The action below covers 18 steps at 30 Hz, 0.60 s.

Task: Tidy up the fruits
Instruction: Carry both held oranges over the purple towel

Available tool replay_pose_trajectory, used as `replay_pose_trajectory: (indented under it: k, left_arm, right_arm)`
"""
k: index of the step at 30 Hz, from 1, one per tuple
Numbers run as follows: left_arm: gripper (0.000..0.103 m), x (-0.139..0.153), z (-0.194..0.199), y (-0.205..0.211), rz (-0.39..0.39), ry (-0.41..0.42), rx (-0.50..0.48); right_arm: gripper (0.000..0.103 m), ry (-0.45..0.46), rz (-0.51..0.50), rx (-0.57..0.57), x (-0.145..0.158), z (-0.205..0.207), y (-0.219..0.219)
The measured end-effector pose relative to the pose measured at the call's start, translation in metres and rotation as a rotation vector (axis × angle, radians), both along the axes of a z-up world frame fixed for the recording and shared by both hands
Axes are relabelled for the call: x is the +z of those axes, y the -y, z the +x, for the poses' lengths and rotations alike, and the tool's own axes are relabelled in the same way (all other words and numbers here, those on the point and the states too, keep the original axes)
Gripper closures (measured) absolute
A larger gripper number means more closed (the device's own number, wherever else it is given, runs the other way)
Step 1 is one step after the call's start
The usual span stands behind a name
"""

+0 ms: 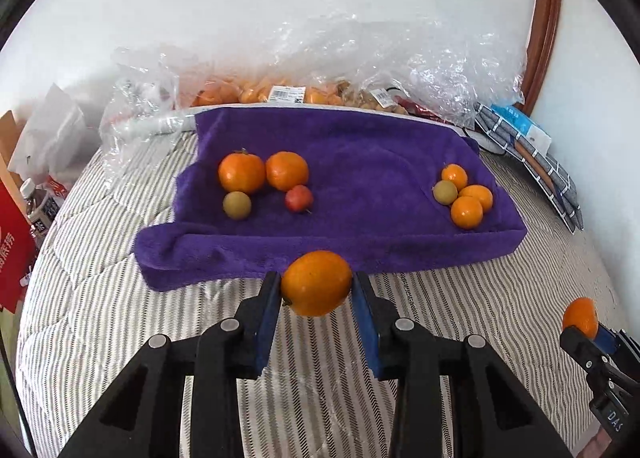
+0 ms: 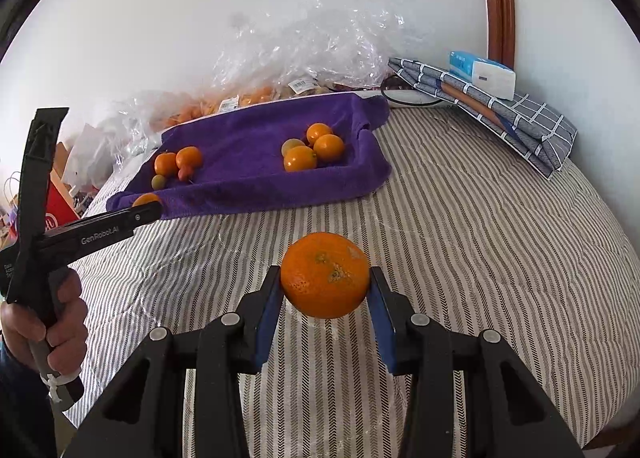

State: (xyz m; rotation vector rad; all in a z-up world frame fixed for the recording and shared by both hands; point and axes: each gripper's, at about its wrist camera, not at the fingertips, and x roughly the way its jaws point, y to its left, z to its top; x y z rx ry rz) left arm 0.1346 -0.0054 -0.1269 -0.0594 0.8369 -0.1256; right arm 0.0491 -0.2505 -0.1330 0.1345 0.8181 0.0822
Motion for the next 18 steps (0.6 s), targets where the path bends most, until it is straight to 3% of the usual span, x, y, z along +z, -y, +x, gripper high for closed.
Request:
replay_pose_trajectory:
  k: [10,18]
  left_arm:
    - [0.068,0.041,-0.004,-0.034,-0.042,0.069,0.067]
    - [0.068,0.056,0.016,-0.044,-0.048,0.108,0.077]
  right_arm:
    - [0.061,0.058,-0.011,-0.005,0.034,0.020,-0.014]
    - [0.061,0.083,-0.015,-0.003,0.051,0.053,-0.020]
